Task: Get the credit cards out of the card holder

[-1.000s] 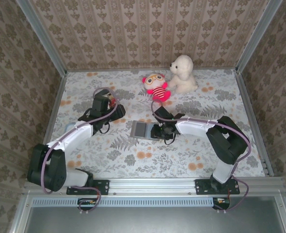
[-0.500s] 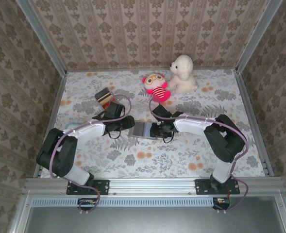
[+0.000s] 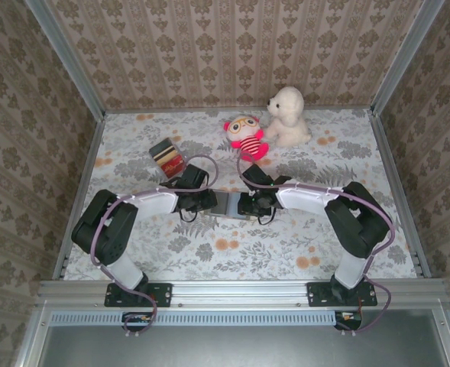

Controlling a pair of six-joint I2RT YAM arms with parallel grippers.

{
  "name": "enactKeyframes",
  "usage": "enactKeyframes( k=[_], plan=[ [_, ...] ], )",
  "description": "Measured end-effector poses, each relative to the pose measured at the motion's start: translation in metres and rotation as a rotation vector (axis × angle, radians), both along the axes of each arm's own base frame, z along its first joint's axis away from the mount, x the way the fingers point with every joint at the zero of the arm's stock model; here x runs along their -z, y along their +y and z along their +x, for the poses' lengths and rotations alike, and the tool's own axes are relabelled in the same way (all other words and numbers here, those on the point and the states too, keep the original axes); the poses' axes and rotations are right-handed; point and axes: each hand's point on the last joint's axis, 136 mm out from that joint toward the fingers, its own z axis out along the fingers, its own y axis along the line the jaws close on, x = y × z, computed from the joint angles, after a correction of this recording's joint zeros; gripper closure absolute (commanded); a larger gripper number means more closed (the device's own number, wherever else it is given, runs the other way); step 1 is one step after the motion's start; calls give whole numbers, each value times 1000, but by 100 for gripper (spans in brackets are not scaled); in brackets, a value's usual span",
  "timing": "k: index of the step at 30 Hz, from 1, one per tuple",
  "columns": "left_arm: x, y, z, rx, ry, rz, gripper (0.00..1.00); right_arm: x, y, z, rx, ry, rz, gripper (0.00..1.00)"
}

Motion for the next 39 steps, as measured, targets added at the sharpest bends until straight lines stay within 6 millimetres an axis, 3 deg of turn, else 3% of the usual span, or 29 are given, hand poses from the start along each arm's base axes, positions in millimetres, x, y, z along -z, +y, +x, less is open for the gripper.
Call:
enactKeyframes(
  k=[11, 19, 24, 31, 39],
  plan=[
    [-1, -3, -1, -3, -2, -6, 76, 9, -3, -1, 3, 17, -22, 68],
    [1, -3, -3, -2, 2, 9, 87, 13, -1, 1, -2, 32, -20, 82],
    [3, -10, -9, 22, 6, 9, 90, 11, 4, 0, -18, 35, 4, 84],
    [4, -13, -12, 33, 9, 8, 89, 6, 10, 4, -36, 20, 25, 87],
    [3, -14, -13, 37, 10, 5, 78, 10, -14, 7, -6, 3, -97, 84]
  ],
)
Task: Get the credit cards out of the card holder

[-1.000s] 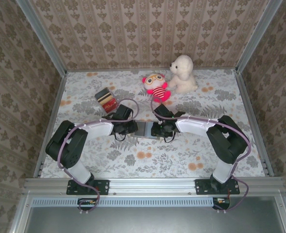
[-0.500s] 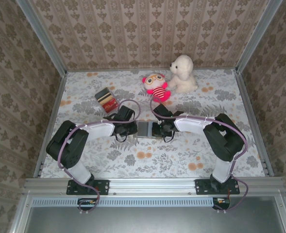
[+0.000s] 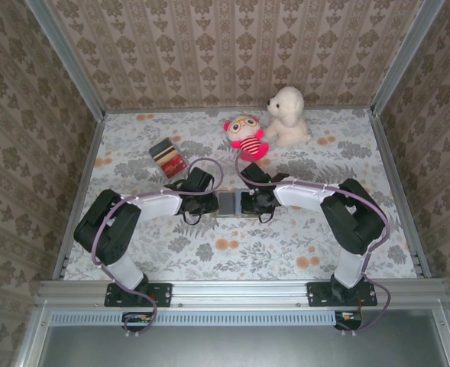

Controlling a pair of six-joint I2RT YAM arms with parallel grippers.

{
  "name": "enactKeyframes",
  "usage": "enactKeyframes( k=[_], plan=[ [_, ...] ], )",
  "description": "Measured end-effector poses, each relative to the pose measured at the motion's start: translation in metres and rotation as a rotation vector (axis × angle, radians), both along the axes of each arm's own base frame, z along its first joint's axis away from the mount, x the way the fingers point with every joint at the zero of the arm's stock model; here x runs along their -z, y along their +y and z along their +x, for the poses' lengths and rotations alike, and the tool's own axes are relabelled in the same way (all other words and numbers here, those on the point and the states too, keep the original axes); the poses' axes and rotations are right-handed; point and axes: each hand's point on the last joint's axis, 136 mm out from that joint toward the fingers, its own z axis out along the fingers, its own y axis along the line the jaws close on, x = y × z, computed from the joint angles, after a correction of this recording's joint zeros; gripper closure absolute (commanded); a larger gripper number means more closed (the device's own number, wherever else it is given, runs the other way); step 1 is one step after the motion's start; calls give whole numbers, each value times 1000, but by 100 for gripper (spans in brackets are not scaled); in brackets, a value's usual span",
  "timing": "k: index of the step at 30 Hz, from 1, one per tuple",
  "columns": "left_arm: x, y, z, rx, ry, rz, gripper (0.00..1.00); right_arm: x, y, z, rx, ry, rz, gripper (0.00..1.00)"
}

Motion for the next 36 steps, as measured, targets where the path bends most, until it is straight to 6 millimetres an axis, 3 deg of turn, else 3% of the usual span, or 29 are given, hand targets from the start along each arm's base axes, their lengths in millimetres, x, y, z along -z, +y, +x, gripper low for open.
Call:
enactKeyframes(
  k=[4, 7, 11, 14, 17, 23, 28, 36],
  plan=[
    [-8, -2, -1, 11, -11, -17, 64, -7, -12, -1, -8, -18, -53, 72],
    [-21, -4, 1, 22, -40, -39, 60, -26, -15, -1, -19, -47, -55, 64],
    [-35, -7, 5, 21, -71, -63, 59, -60, -11, 4, -25, -115, -10, 62],
    [-39, -9, 6, 15, -76, -85, 59, -72, -1, 6, -51, -130, 41, 64],
    [-43, -15, 6, 10, -68, -123, 61, -67, 13, 3, -81, -96, 101, 69],
    [-48, -26, 10, -18, -64, -202, 71, -38, 33, 1, -109, -3, 155, 77],
    [-37, -26, 9, -37, -30, -200, 70, -20, 36, -1, -104, 45, 147, 77],
    [-17, -27, 2, -39, 35, -184, 61, -7, 34, -2, -97, 71, 127, 76]
  ],
)
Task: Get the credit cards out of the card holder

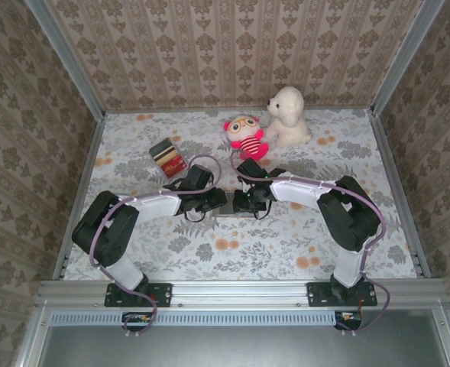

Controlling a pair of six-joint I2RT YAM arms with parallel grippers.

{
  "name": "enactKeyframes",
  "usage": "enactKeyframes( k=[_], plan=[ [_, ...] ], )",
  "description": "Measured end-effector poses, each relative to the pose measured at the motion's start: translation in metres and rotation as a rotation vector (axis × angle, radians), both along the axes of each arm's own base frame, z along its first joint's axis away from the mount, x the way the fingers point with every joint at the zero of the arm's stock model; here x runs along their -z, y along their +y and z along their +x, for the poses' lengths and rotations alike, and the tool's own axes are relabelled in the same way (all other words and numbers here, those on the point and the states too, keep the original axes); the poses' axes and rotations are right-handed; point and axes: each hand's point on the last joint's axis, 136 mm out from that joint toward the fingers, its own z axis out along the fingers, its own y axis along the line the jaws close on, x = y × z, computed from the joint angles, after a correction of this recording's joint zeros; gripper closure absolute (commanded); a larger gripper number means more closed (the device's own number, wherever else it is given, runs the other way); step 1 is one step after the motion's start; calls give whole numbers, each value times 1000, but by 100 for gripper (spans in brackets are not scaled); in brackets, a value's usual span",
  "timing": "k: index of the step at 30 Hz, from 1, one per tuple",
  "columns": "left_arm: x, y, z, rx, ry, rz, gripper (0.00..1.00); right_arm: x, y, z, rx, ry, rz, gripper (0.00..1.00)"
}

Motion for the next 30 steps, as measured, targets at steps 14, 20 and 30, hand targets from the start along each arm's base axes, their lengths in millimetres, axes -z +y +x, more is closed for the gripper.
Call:
enactKeyframes(
  k=[14, 20, 30],
  plan=[
    [2, -2, -2, 11, 22, -17, 60, 9, -2, 0, 7, 17, -24, 76],
    [3, -4, -3, 20, 38, -34, 69, 9, -2, 0, 7, 18, -25, 77],
    [1, -4, -2, 25, 48, -57, 76, 10, -2, 0, 6, 22, -28, 78]
  ],
)
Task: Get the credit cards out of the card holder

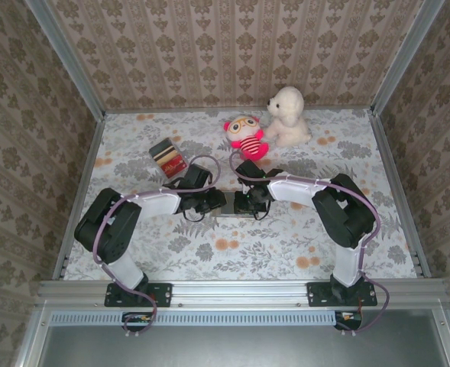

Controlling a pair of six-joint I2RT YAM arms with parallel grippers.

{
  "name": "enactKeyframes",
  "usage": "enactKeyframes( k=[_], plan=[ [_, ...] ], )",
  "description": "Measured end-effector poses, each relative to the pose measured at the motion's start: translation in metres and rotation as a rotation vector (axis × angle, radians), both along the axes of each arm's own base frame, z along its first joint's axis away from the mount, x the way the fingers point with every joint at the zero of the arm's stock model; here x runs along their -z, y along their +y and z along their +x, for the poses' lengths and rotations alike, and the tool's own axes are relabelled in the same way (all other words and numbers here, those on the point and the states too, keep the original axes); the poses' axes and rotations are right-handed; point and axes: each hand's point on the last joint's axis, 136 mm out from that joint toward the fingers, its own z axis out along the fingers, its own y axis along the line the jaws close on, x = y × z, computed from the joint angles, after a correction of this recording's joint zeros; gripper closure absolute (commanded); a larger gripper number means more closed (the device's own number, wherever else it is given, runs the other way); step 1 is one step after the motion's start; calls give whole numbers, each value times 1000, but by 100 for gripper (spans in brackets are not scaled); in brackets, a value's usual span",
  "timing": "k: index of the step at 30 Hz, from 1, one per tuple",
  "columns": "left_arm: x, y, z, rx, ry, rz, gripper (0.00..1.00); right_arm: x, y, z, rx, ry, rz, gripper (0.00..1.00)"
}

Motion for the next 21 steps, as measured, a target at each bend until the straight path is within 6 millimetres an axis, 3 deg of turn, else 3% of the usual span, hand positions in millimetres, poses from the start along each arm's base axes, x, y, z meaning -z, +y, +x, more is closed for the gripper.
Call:
enactKeyframes(
  k=[11, 21],
  plan=[
    [-12, -12, 2, 44, -22, -128, 76, 0, 0, 0, 0, 1, 0, 78],
    [-10, -10, 0, 57, -27, -108, 99, -6, -2, 5, 8, -6, 17, 72]
  ],
)
